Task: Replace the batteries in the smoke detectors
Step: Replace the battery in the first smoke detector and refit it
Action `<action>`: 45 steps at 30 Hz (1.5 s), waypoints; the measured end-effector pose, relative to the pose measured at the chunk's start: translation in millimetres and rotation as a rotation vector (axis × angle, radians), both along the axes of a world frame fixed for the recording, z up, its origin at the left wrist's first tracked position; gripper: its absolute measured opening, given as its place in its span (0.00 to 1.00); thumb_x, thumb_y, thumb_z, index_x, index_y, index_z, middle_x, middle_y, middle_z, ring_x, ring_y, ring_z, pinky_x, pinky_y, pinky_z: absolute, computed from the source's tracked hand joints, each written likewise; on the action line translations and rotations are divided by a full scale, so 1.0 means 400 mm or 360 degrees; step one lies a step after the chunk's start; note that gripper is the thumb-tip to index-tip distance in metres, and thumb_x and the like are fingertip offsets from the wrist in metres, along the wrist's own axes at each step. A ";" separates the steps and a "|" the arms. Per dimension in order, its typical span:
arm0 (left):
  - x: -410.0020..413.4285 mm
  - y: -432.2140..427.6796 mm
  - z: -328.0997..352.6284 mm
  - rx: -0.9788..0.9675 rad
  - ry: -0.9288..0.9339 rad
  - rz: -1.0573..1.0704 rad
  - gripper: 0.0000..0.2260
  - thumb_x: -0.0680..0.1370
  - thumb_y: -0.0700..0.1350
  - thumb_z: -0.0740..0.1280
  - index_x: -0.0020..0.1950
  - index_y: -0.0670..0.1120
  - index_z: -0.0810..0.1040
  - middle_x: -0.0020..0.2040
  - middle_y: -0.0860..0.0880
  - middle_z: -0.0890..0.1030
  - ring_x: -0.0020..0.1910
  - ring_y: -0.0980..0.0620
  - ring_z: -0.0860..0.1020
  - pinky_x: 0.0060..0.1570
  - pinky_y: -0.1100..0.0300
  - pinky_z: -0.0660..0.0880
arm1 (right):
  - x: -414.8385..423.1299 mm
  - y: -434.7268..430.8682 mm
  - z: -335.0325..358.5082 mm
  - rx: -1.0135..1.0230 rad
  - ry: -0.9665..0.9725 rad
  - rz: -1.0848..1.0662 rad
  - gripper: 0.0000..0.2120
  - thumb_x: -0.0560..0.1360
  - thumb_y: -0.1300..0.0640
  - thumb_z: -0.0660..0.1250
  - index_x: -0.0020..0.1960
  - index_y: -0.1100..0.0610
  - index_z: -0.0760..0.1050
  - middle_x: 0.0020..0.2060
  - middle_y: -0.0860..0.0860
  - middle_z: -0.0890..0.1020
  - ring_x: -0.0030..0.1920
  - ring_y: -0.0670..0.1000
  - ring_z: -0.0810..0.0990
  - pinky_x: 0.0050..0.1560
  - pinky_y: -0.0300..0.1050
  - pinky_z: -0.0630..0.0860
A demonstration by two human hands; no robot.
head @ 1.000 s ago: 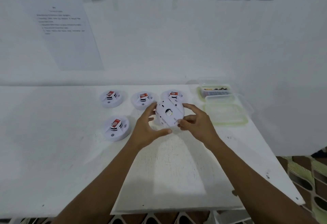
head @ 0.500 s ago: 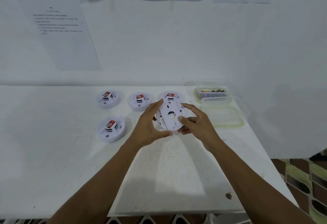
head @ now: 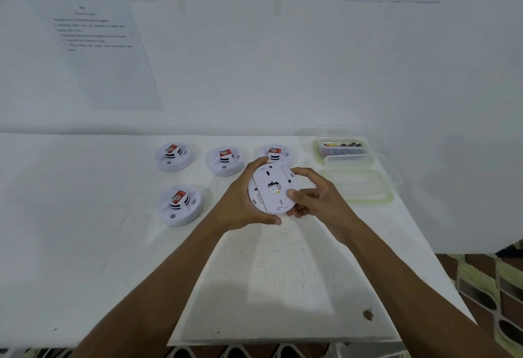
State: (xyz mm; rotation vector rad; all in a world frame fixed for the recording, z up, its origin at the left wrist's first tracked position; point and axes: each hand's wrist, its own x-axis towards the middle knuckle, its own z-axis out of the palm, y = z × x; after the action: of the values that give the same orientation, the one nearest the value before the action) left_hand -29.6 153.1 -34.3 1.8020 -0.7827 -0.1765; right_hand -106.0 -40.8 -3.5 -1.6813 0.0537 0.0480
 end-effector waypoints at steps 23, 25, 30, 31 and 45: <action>0.029 0.046 0.008 0.0130 -0.0014 0.0053 0.39 0.59 0.58 0.78 0.65 0.62 0.63 0.64 0.61 0.71 0.64 0.61 0.71 0.59 0.71 0.70 | 0.063 0.097 0.002 -0.1386 -0.0529 -0.0175 0.37 0.65 0.34 0.72 0.69 0.51 0.73 0.74 0.47 0.64 0.71 0.50 0.62 0.68 0.50 0.66; 0.032 0.049 0.005 0.0181 -0.0006 0.0053 0.38 0.59 0.58 0.77 0.65 0.61 0.63 0.63 0.61 0.71 0.63 0.62 0.71 0.58 0.73 0.69 | 0.072 0.100 0.000 -0.1358 -0.0471 -0.0160 0.36 0.64 0.37 0.76 0.68 0.51 0.73 0.71 0.47 0.66 0.70 0.49 0.62 0.68 0.50 0.66; 0.042 0.049 -0.011 0.0221 -0.0080 0.0048 0.39 0.61 0.48 0.81 0.66 0.58 0.64 0.61 0.59 0.73 0.61 0.61 0.72 0.58 0.69 0.73 | 0.080 0.088 0.001 -0.1160 -0.0436 -0.0063 0.33 0.63 0.46 0.80 0.64 0.52 0.72 0.62 0.44 0.69 0.64 0.45 0.65 0.62 0.42 0.66; 0.041 0.047 -0.011 0.0227 -0.0089 0.0044 0.39 0.60 0.47 0.81 0.65 0.60 0.64 0.60 0.60 0.73 0.60 0.63 0.72 0.57 0.71 0.72 | 0.078 0.086 0.000 -0.1148 -0.0448 -0.0029 0.32 0.64 0.48 0.80 0.64 0.52 0.72 0.61 0.43 0.69 0.62 0.45 0.66 0.60 0.41 0.66; 0.046 0.083 -0.043 0.0208 -0.0124 0.0207 0.45 0.58 0.51 0.83 0.69 0.54 0.65 0.64 0.52 0.73 0.64 0.53 0.72 0.64 0.48 0.73 | 0.065 0.040 0.018 -0.0967 -0.0743 -0.0145 0.23 0.72 0.58 0.72 0.66 0.48 0.74 0.44 0.46 0.86 0.45 0.44 0.84 0.53 0.46 0.80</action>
State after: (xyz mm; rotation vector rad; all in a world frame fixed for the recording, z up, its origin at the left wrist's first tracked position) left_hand -11.1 186.4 -51.4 1.9866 -0.7197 -0.0737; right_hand -79.9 -25.0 3.7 -2.2522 -0.2281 -0.4708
